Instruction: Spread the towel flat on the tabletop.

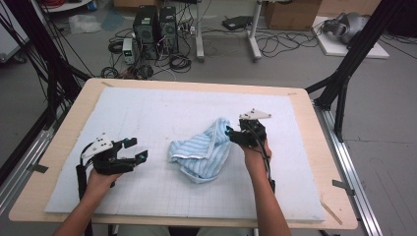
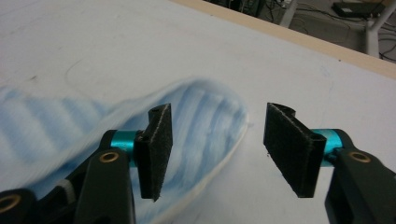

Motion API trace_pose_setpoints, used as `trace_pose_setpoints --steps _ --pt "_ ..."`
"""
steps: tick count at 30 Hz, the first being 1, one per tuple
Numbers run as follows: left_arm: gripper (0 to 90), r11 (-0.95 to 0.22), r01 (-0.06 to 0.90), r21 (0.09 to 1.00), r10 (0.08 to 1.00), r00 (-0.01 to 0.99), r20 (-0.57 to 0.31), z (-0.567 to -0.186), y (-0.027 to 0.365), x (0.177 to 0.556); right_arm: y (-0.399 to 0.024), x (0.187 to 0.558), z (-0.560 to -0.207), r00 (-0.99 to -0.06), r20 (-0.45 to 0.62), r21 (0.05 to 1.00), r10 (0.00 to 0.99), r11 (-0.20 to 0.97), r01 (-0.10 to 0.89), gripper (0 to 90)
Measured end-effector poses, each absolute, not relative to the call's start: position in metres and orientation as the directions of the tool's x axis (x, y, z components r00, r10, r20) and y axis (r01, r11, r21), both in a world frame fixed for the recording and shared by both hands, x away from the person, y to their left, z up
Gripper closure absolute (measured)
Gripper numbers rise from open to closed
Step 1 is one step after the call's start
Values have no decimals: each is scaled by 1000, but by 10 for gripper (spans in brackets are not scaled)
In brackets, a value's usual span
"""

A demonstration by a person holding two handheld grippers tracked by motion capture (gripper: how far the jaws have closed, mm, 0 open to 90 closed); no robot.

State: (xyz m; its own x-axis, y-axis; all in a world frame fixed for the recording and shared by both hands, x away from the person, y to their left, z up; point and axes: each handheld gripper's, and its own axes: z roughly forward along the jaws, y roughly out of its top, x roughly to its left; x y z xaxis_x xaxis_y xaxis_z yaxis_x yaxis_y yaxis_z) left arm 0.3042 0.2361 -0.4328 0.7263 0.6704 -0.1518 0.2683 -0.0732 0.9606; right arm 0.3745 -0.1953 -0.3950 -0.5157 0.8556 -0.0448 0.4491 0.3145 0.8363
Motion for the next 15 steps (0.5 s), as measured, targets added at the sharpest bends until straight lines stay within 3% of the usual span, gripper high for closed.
trace_pose_setpoints --steps 8,15 --pt "260 -147 269 952 580 803 -137 -431 191 311 -213 330 -406 -558 -14 855 830 300 424 295" --pt "259 -226 282 932 570 814 -108 -431 158 322 -221 315 -414 -567 -1 868 823 282 409 216"
